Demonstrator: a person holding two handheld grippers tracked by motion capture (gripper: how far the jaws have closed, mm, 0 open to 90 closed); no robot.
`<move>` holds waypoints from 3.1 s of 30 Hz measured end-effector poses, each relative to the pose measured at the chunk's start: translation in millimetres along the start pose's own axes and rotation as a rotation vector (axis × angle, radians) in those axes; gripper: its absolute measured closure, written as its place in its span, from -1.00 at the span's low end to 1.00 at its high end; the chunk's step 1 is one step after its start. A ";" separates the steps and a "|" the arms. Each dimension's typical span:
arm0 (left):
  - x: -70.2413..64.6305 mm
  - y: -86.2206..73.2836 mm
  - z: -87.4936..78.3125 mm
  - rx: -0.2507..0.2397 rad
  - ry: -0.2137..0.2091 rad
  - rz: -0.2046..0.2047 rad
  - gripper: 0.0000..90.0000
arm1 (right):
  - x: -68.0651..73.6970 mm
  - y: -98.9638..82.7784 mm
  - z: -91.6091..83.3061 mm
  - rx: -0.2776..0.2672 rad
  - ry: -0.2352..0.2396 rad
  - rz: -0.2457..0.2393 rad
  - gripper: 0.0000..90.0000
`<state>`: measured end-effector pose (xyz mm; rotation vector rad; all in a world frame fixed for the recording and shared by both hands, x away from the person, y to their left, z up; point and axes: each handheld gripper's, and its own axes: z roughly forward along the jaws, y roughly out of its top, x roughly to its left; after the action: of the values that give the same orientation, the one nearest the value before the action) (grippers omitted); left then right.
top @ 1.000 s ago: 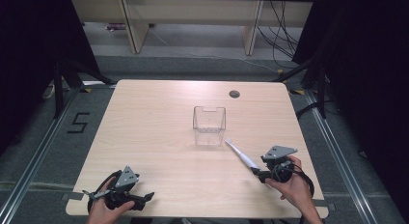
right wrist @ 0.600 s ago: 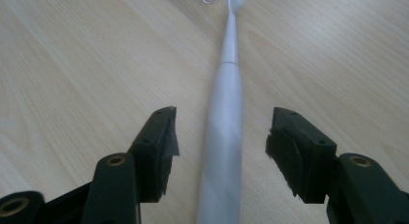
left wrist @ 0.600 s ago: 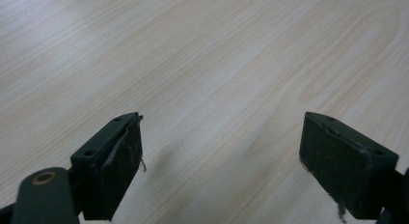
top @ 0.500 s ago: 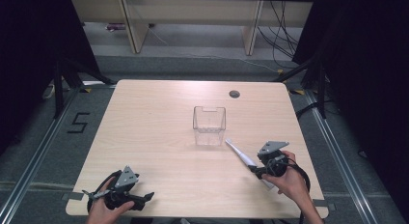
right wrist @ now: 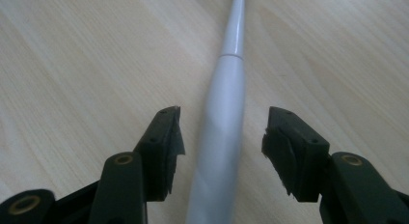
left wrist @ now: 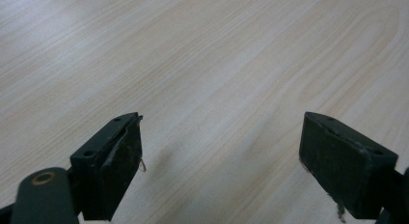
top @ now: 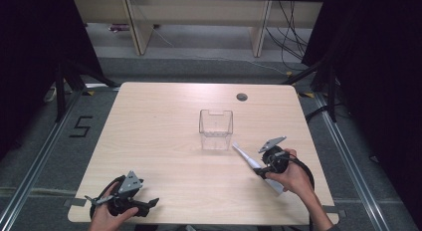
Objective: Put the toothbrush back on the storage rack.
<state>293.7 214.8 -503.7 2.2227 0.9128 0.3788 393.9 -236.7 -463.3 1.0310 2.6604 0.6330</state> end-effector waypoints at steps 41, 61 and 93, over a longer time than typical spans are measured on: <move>0.3 0.1 0.1 -0.001 -0.004 -0.009 -0.67 | -9.7 25.1 27.7 0.239 0.086 -0.051 0.45; -0.1 -0.9 0.0 -0.014 -0.003 -0.013 -0.67 | -24.6 43.9 35.5 0.453 0.099 -0.082 0.48; -0.1 1.1 -2.5 -0.038 0.001 -0.022 -0.67 | -33.3 28.1 4.9 0.257 0.080 -0.057 0.49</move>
<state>293.0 215.4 -501.1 2.1768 0.9221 0.3840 436.4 -239.2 -452.9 1.0059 2.8867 0.3336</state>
